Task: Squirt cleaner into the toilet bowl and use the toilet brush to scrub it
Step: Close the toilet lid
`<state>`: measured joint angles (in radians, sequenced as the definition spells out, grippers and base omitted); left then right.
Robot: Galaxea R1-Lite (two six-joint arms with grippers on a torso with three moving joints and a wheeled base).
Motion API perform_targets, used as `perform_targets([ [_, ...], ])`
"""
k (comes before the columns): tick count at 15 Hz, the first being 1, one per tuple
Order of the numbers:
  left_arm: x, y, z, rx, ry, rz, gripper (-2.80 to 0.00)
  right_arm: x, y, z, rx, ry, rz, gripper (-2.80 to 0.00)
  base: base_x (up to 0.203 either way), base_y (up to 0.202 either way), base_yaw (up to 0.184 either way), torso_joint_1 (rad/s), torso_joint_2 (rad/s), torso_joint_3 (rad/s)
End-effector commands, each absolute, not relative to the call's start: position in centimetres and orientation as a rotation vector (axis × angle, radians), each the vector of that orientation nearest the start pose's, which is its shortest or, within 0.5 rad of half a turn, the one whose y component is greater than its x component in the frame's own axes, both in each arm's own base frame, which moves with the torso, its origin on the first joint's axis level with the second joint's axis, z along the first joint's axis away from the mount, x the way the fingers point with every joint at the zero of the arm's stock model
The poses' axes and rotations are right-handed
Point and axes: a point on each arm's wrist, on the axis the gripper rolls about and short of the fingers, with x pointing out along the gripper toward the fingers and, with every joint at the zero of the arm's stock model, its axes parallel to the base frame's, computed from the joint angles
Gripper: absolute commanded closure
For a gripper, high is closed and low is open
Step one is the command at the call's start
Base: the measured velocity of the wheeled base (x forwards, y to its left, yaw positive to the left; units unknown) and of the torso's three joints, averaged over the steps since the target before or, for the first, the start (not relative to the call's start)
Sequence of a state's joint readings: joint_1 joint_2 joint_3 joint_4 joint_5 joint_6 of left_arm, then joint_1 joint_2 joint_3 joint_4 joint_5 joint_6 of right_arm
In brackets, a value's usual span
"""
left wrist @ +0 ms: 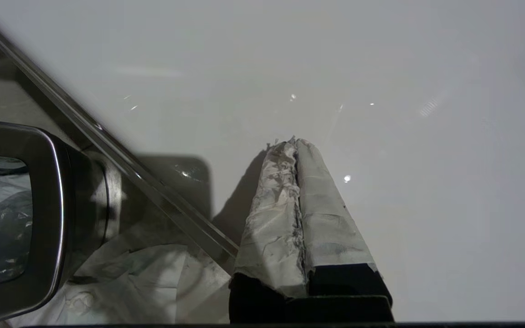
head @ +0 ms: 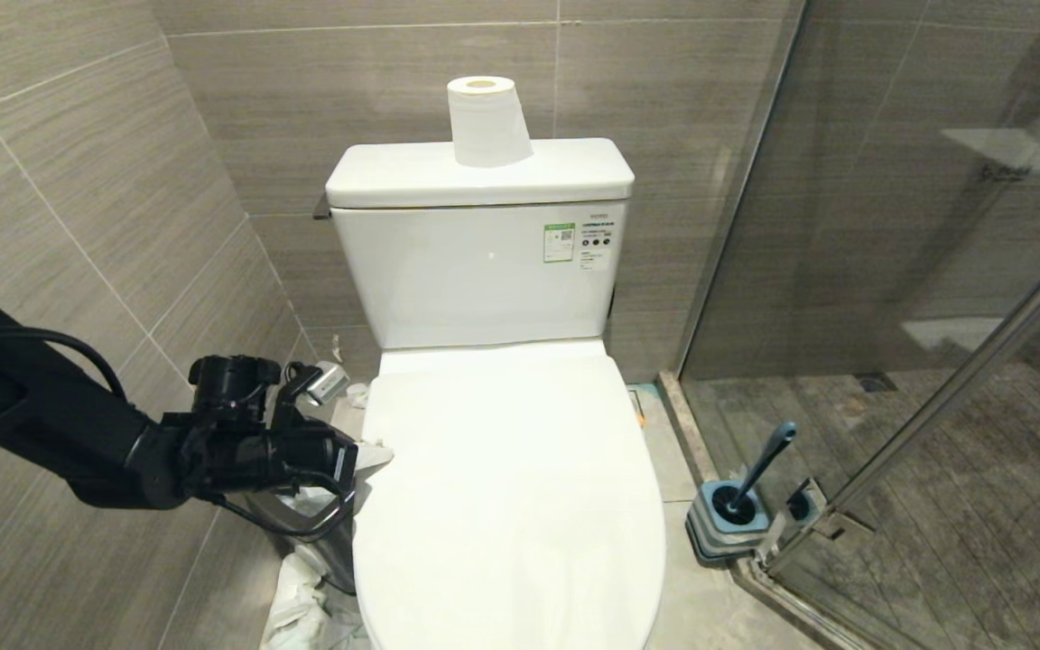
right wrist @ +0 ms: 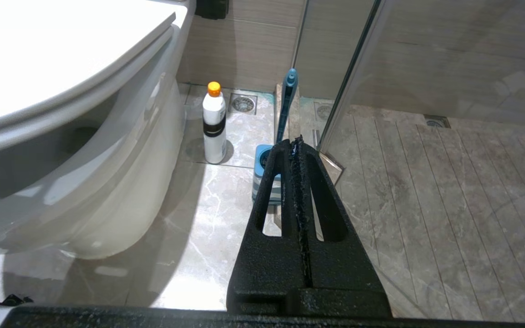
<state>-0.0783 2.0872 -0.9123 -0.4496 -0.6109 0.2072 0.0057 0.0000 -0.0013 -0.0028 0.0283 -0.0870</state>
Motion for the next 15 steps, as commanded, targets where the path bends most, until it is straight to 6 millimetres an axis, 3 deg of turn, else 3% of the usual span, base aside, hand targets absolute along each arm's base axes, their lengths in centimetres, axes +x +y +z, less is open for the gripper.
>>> perform_targets([
  [1,35.7,-4.1,5.0,-0.005,0.644,-0.728,0.00,-2.3,0.1,7.6,-0.087,-0.003,0.035,0.00,0.000,0.000,0.000,0.000,0.00,0.000],
  [15,38.1,-3.6,1.4,0.032,0.411,-0.674,0.00,-2.3,0.1,7.6,-0.087,-0.005,0.035,0.00,0.000,0.000,0.000,0.000,0.00,0.000],
])
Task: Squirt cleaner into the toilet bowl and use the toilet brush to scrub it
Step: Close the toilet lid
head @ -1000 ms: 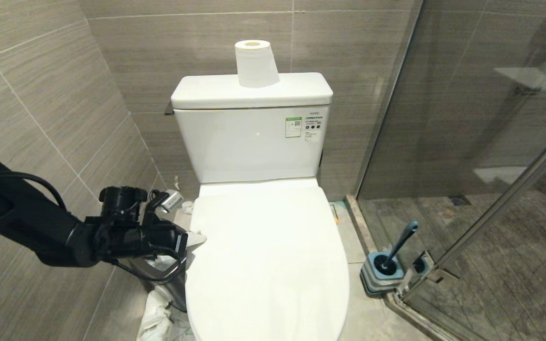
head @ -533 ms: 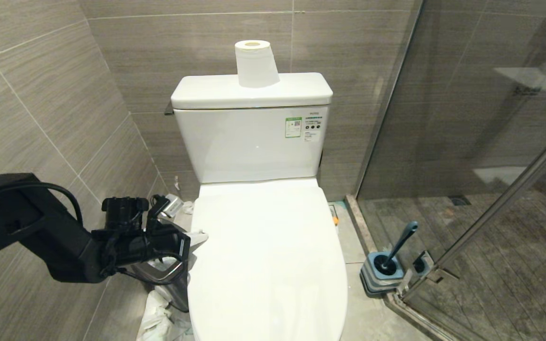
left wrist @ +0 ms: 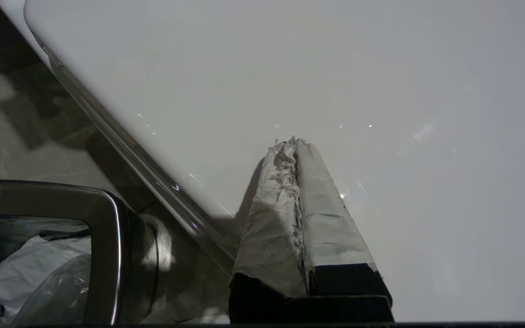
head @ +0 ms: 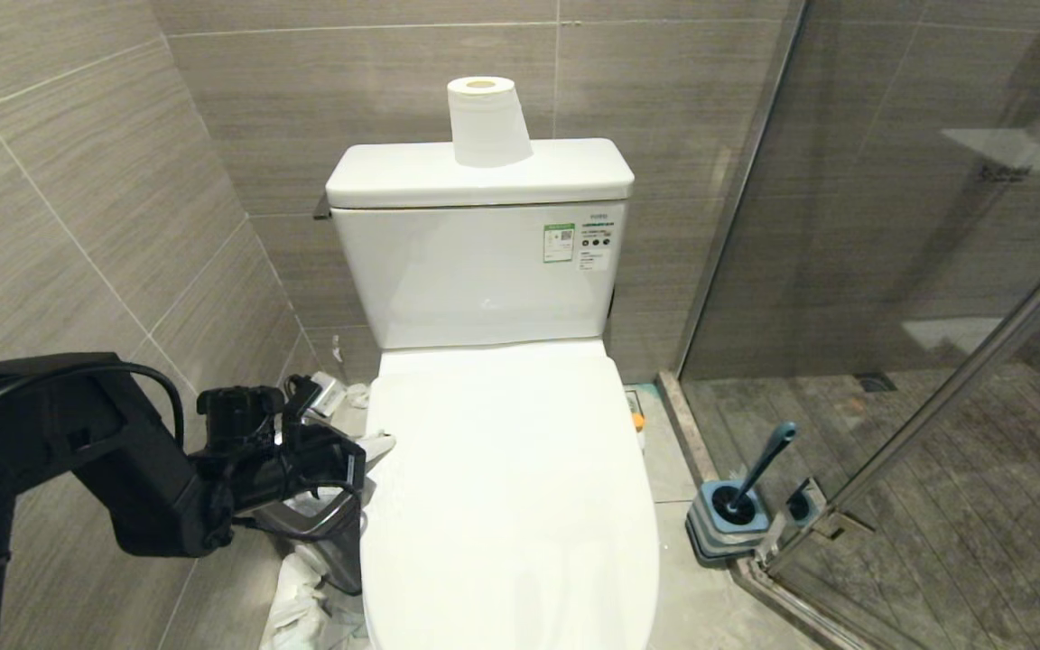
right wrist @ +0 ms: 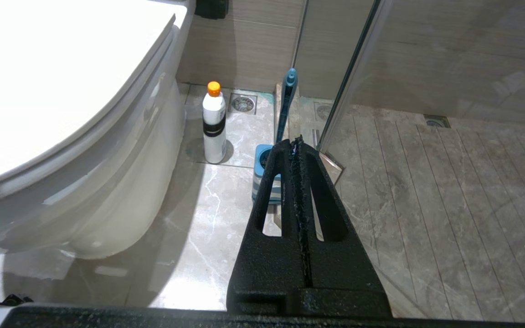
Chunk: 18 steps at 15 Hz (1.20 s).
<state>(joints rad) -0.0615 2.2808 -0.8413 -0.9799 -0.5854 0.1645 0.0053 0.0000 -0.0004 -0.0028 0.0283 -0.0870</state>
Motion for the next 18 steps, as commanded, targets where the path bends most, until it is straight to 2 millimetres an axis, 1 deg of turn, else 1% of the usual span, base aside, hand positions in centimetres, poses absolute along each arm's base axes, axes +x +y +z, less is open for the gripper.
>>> perform_targets([
  [1,38.1,-3.6,1.2,0.033,0.407,-0.671,0.00,-2.3,0.1,7.6,-0.089,-0.003,0.035,0.00,0.000,0.000,0.000,0.000,0.00,0.000],
  [9,38.1,-2.8,-0.3,0.025,0.426,-0.644,0.00,-2.3,0.1,7.6,-0.087,-0.003,0.035,0.00,0.000,0.000,0.000,0.000,0.00,0.000],
  [11,38.1,-2.6,-0.2,0.020,0.423,-0.637,0.00,-2.3,0.1,7.6,-0.087,-0.004,0.035,0.00,0.000,0.000,0.000,0.000,0.00,0.000],
  [12,38.2,-2.6,0.2,0.010,0.417,-0.632,0.00,-2.3,0.1,7.6,-0.088,-0.005,0.035,0.00,0.000,0.000,0.000,0.000,0.00,0.000],
  [13,38.2,-2.6,1.2,0.002,0.398,-0.626,0.00,-2.3,0.1,7.6,-0.088,-0.004,0.035,0.00,0.000,0.000,0.000,0.000,0.00,0.000],
  [14,38.2,-2.6,2.9,-0.015,0.365,-0.617,0.00,-2.3,0.1,7.6,-0.087,-0.004,0.035,0.00,0.000,0.000,0.000,0.000,0.00,0.000],
  [16,38.0,-2.6,7.4,-0.061,0.287,-0.592,0.00,-2.3,0.1,7.6,-0.087,-0.004,0.035,0.00,0.000,0.000,0.000,0.000,0.00,0.000],
  [17,37.8,-2.4,9.7,-0.087,0.274,-0.578,0.00,-2.3,0.1,7.6,-0.087,-0.005,0.035,0.00,0.000,0.000,0.000,0.000,0.00,0.000],
  [18,37.4,-2.1,11.7,-0.115,0.302,-0.560,0.00,-2.3,0.1,7.6,-0.088,-0.004,0.035,0.00,0.000,0.000,0.000,0.000,0.00,0.000],
])
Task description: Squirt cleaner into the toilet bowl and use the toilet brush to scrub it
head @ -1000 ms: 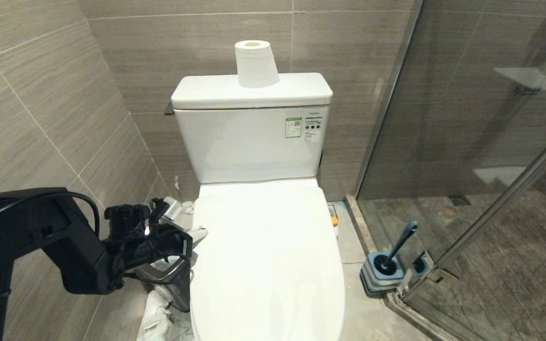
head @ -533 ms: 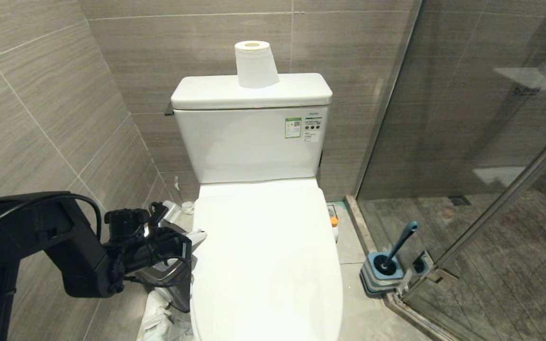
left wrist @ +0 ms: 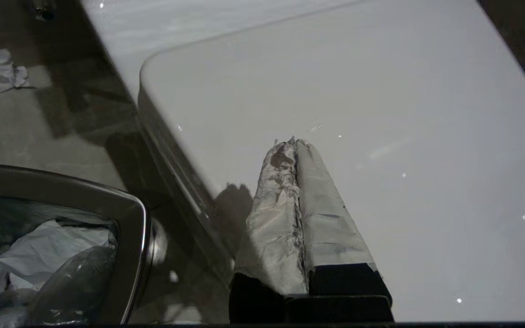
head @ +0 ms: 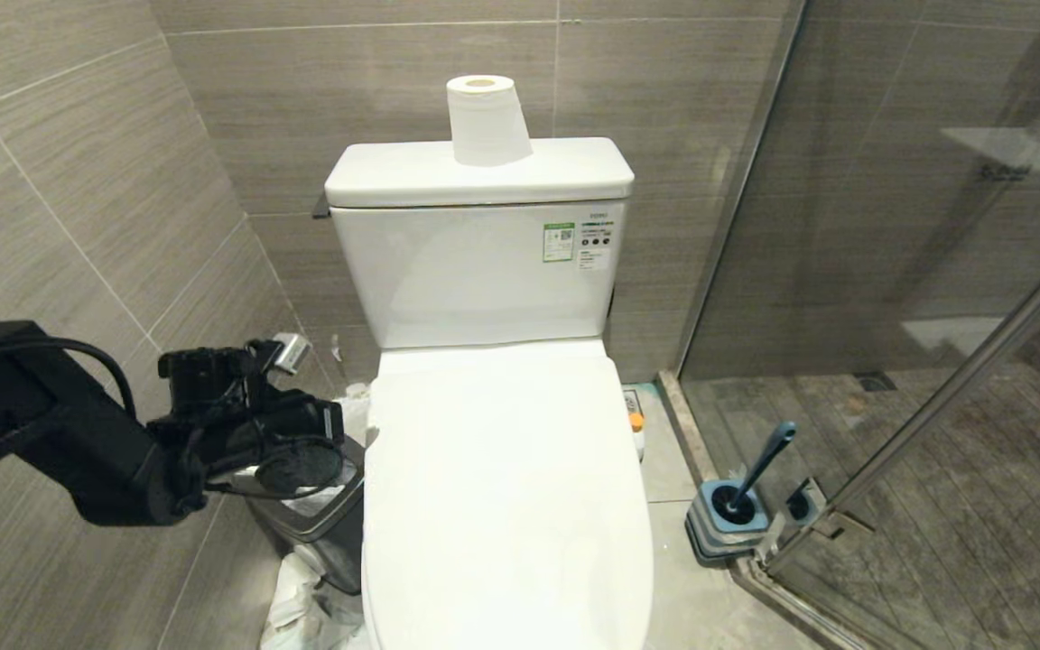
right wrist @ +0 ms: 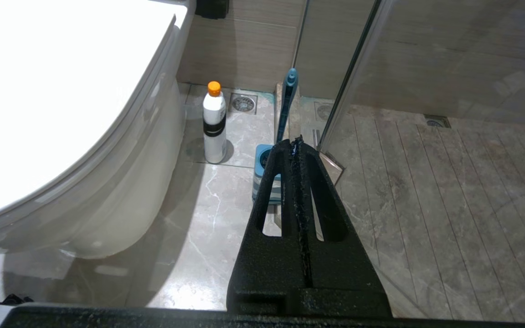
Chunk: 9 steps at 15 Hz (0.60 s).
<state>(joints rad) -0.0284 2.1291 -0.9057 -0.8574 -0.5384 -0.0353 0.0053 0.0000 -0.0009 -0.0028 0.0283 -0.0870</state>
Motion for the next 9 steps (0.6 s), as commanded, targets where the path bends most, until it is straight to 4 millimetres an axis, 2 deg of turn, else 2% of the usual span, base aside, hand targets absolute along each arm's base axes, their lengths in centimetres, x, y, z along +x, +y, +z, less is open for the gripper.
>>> perform_targets([
  [1,36.9,-1.6,13.3,-0.139,0.352,-0.536,0.00,-2.3,0.1,7.6,-0.087,-0.003,0.035,0.00,0.000,0.000,0.000,0.000,0.00,0.000],
  [5,33.7,0.9,17.3,-0.184,0.702,-0.316,0.00,-2.3,0.1,7.6,-0.087,-0.003,0.035,0.00,0.000,0.000,0.000,0.000,0.00,0.000],
  [6,32.6,1.8,19.1,-0.148,0.748,-0.232,0.00,-2.3,0.1,7.6,-0.087,-0.004,0.035,0.00,0.000,0.000,0.000,0.000,0.00,0.000],
  [9,29.6,3.2,24.9,0.040,0.627,-0.120,0.00,-2.3,0.1,7.6,-0.087,-0.004,0.035,0.00,0.000,0.000,0.000,0.000,0.00,0.000],
])
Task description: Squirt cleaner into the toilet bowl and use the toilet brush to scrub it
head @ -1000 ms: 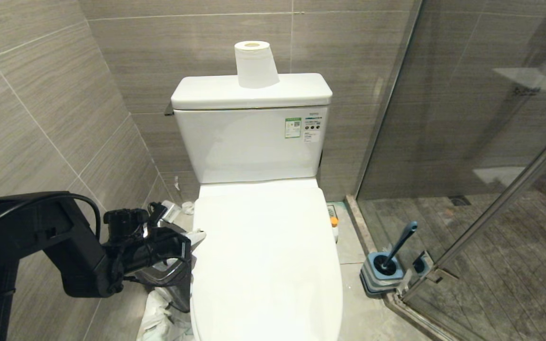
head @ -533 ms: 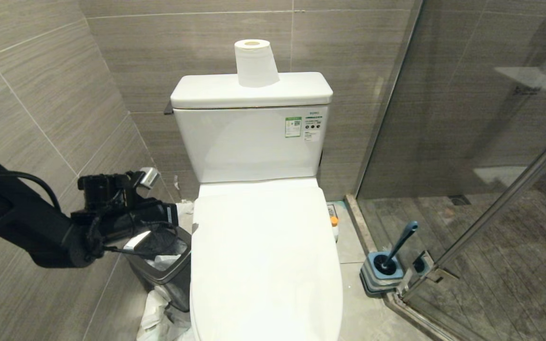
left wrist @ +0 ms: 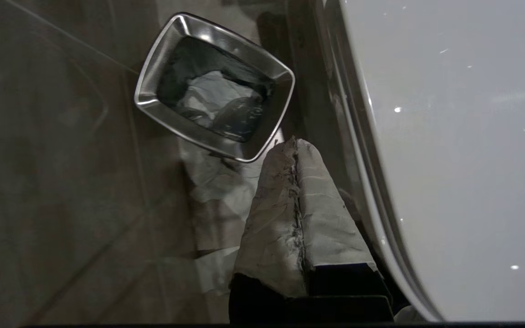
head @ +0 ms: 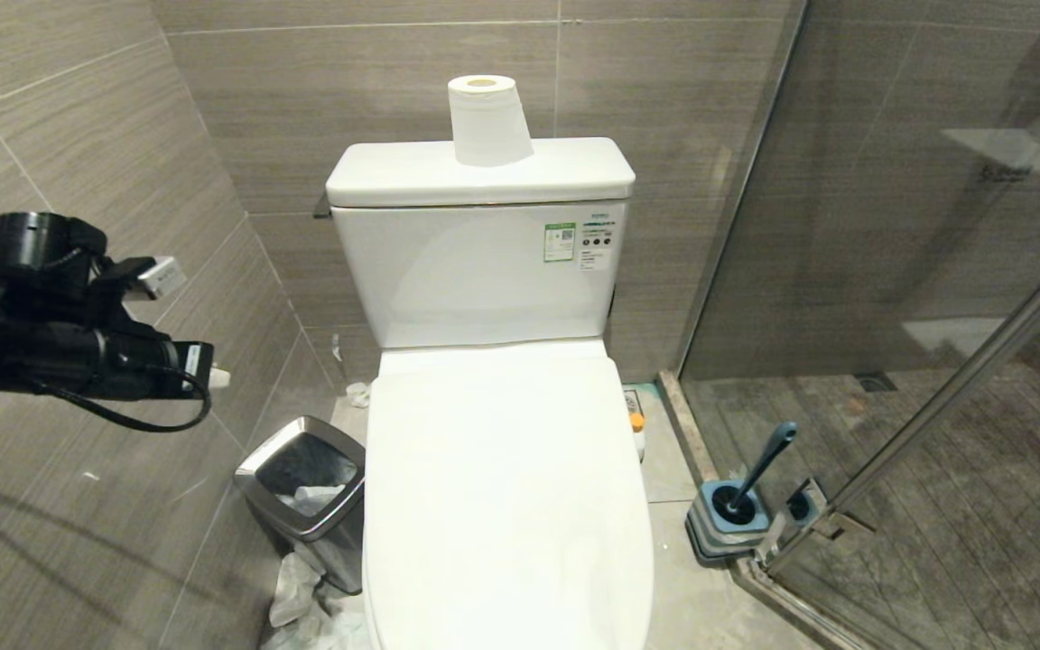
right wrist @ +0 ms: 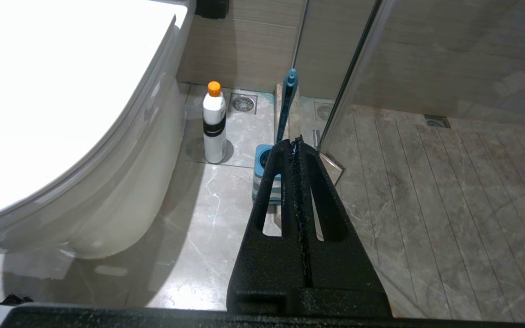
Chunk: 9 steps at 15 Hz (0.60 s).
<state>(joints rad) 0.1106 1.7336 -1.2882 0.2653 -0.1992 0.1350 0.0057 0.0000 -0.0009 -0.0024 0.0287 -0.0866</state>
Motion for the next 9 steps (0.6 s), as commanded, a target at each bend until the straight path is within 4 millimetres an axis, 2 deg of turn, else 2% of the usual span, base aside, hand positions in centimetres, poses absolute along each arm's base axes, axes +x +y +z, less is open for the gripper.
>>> perform_targets([
  [1,28.8,3.1,26.7,0.078,0.567,-0.116,0.00,-2.3,0.1,7.6,-0.089,-0.003,0.035,0.00,0.000,0.000,0.000,0.000,0.00,0.000],
  [3,27.5,2.2,28.9,0.130,0.488,-0.149,0.00,-2.3,0.1,7.6,-0.089,-0.004,0.035,0.00,0.000,0.000,0.000,0.000,0.00,0.000],
  [5,25.8,0.8,29.9,0.144,0.446,-0.191,0.00,-2.3,0.1,7.6,-0.087,-0.003,0.035,0.00,0.000,0.000,0.000,0.000,0.00,0.000],
  [9,19.0,-0.7,33.8,0.169,0.265,-0.183,0.00,-2.3,0.1,7.6,-0.087,-0.005,0.035,0.00,0.000,0.000,0.000,0.000,0.00,0.000],
])
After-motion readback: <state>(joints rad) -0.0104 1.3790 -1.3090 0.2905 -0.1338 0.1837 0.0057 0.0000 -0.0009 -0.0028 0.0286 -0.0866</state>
